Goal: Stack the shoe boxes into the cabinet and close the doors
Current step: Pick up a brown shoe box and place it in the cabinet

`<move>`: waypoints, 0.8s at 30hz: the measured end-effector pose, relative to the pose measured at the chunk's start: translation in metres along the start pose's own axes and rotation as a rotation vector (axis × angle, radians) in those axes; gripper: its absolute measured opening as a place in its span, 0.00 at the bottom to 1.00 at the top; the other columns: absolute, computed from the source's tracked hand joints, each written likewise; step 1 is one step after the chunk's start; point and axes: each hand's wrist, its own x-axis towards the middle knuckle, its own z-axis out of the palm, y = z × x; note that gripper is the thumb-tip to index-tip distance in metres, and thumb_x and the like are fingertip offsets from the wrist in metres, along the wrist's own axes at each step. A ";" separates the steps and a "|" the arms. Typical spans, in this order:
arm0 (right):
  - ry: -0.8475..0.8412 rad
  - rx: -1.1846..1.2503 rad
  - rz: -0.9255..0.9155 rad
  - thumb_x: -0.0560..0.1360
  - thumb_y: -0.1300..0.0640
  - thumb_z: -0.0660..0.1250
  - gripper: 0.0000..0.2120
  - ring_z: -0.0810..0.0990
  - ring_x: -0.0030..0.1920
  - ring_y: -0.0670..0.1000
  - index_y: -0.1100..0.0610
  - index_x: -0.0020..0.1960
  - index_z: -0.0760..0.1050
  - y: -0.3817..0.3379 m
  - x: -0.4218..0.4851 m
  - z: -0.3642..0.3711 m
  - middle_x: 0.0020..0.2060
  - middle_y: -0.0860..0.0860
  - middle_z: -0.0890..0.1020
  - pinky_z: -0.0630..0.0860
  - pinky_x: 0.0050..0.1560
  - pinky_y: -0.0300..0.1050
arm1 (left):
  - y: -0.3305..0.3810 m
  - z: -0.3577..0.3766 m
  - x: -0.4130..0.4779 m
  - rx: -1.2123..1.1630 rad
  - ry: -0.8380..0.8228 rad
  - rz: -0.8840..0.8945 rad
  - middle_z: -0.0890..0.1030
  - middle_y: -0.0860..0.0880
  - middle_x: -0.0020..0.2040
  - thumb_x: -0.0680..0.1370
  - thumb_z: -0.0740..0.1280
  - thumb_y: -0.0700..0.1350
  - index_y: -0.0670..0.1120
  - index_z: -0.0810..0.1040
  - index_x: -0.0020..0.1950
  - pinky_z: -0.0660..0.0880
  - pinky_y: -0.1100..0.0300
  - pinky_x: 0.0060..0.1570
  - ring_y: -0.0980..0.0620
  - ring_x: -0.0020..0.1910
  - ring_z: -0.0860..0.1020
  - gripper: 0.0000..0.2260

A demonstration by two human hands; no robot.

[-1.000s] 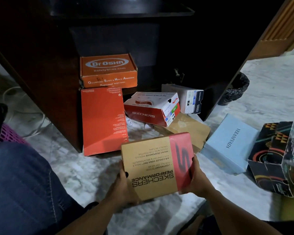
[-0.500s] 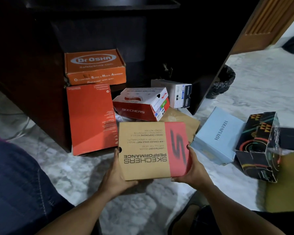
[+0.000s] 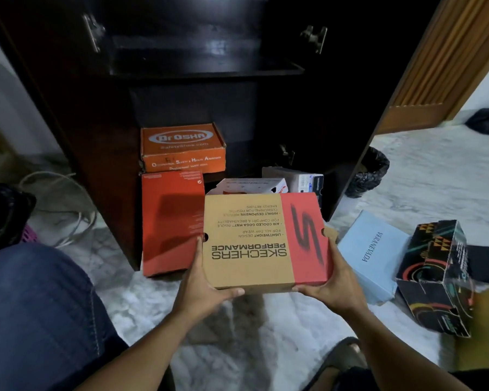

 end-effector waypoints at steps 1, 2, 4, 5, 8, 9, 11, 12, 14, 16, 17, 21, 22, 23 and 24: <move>0.025 -0.014 -0.019 0.50 0.30 0.82 0.61 0.79 0.58 0.46 0.35 0.75 0.53 -0.011 0.006 -0.004 0.60 0.37 0.77 0.79 0.50 0.47 | 0.011 -0.010 0.005 -0.011 0.018 0.018 0.69 0.59 0.74 0.49 0.83 0.64 0.66 0.40 0.78 0.68 0.51 0.71 0.57 0.72 0.68 0.69; 0.048 -0.020 -0.044 0.50 0.31 0.82 0.62 0.78 0.57 0.46 0.37 0.76 0.54 -0.024 0.014 -0.008 0.60 0.39 0.77 0.78 0.50 0.46 | 0.021 -0.020 0.012 -0.018 0.039 0.041 0.70 0.58 0.74 0.48 0.83 0.65 0.67 0.41 0.78 0.68 0.52 0.71 0.57 0.72 0.68 0.70; 0.097 -0.019 -0.097 0.51 0.34 0.82 0.61 0.76 0.57 0.45 0.38 0.76 0.53 -0.054 0.033 -0.017 0.59 0.38 0.75 0.77 0.50 0.45 | 0.043 -0.045 0.027 -0.004 0.093 0.093 0.72 0.58 0.72 0.49 0.84 0.64 0.65 0.42 0.79 0.68 0.57 0.69 0.59 0.69 0.70 0.69; 0.111 -0.019 -0.124 0.50 0.35 0.83 0.60 0.76 0.57 0.44 0.37 0.75 0.54 -0.071 0.044 -0.022 0.58 0.37 0.75 0.76 0.51 0.44 | 0.053 -0.059 0.035 0.010 0.126 0.116 0.74 0.59 0.70 0.50 0.85 0.62 0.64 0.44 0.79 0.68 0.59 0.68 0.59 0.68 0.70 0.69; 0.098 -0.035 -0.171 0.49 0.32 0.82 0.61 0.78 0.58 0.44 0.38 0.75 0.56 -0.114 0.089 -0.033 0.60 0.38 0.78 0.79 0.56 0.46 | 0.080 -0.098 0.061 0.024 0.191 0.149 0.74 0.61 0.69 0.50 0.84 0.64 0.62 0.46 0.80 0.69 0.56 0.68 0.58 0.68 0.71 0.67; 0.082 -0.051 -0.171 0.48 0.29 0.81 0.61 0.79 0.58 0.45 0.40 0.75 0.57 -0.126 0.106 -0.035 0.60 0.40 0.78 0.80 0.57 0.48 | 0.088 -0.109 0.070 0.029 0.197 0.153 0.74 0.62 0.67 0.51 0.84 0.64 0.61 0.47 0.80 0.69 0.56 0.68 0.58 0.67 0.72 0.66; 0.047 -0.081 -0.161 0.46 0.25 0.79 0.64 0.79 0.60 0.48 0.44 0.75 0.59 -0.146 0.143 -0.039 0.62 0.43 0.79 0.80 0.59 0.52 | 0.100 -0.129 0.093 0.034 0.213 0.147 0.75 0.64 0.62 0.52 0.84 0.62 0.60 0.54 0.78 0.70 0.59 0.65 0.58 0.63 0.74 0.60; 0.025 -0.092 -0.155 0.46 0.24 0.78 0.64 0.79 0.60 0.48 0.46 0.75 0.60 -0.154 0.162 -0.039 0.62 0.45 0.79 0.79 0.60 0.52 | 0.104 -0.138 0.106 0.040 0.227 0.141 0.77 0.64 0.61 0.52 0.83 0.64 0.60 0.58 0.76 0.71 0.59 0.65 0.58 0.62 0.76 0.58; -0.025 -0.087 -0.170 0.47 0.25 0.78 0.60 0.79 0.59 0.48 0.47 0.73 0.64 -0.167 0.199 -0.034 0.60 0.44 0.79 0.79 0.61 0.50 | 0.109 -0.152 0.134 0.052 0.249 0.105 0.79 0.61 0.63 0.48 0.81 0.71 0.59 0.59 0.76 0.73 0.55 0.67 0.56 0.63 0.77 0.61; -0.066 -0.077 -0.197 0.51 0.29 0.81 0.53 0.79 0.57 0.46 0.46 0.70 0.66 -0.175 0.238 -0.024 0.56 0.42 0.78 0.77 0.58 0.44 | 0.107 -0.160 0.166 0.036 0.256 0.057 0.77 0.58 0.67 0.46 0.80 0.72 0.56 0.55 0.79 0.71 0.53 0.69 0.55 0.66 0.75 0.66; -0.091 -0.071 -0.202 0.52 0.32 0.81 0.51 0.78 0.55 0.45 0.47 0.70 0.67 -0.176 0.259 -0.017 0.55 0.41 0.77 0.75 0.56 0.41 | 0.104 -0.161 0.184 0.023 0.265 0.037 0.75 0.57 0.69 0.47 0.80 0.71 0.55 0.54 0.80 0.69 0.53 0.71 0.55 0.68 0.74 0.67; -0.184 0.014 -0.170 0.52 0.36 0.83 0.51 0.80 0.54 0.46 0.45 0.70 0.67 -0.169 0.360 0.025 0.55 0.43 0.80 0.78 0.58 0.45 | 0.081 -0.163 0.263 -0.021 0.374 0.041 0.78 0.58 0.65 0.46 0.83 0.65 0.54 0.59 0.78 0.70 0.56 0.69 0.57 0.64 0.75 0.64; -0.212 0.028 -0.158 0.55 0.41 0.84 0.49 0.80 0.52 0.46 0.46 0.71 0.67 -0.164 0.384 0.037 0.55 0.43 0.80 0.78 0.56 0.42 | 0.074 -0.163 0.284 -0.026 0.389 0.043 0.79 0.58 0.63 0.46 0.83 0.64 0.54 0.61 0.76 0.71 0.58 0.67 0.57 0.62 0.76 0.62; -0.233 0.056 -0.152 0.58 0.46 0.85 0.47 0.79 0.50 0.44 0.46 0.71 0.66 -0.159 0.405 0.051 0.53 0.42 0.79 0.77 0.51 0.36 | 0.067 -0.162 0.303 -0.026 0.395 0.050 0.80 0.59 0.61 0.47 0.84 0.61 0.54 0.62 0.75 0.73 0.60 0.65 0.58 0.60 0.78 0.60; -0.235 0.102 -0.148 0.59 0.49 0.85 0.46 0.79 0.49 0.41 0.47 0.71 0.66 -0.151 0.424 0.066 0.52 0.40 0.79 0.75 0.48 0.31 | 0.057 -0.162 0.323 -0.022 0.400 0.050 0.80 0.58 0.59 0.49 0.86 0.56 0.54 0.63 0.75 0.73 0.65 0.62 0.59 0.58 0.78 0.58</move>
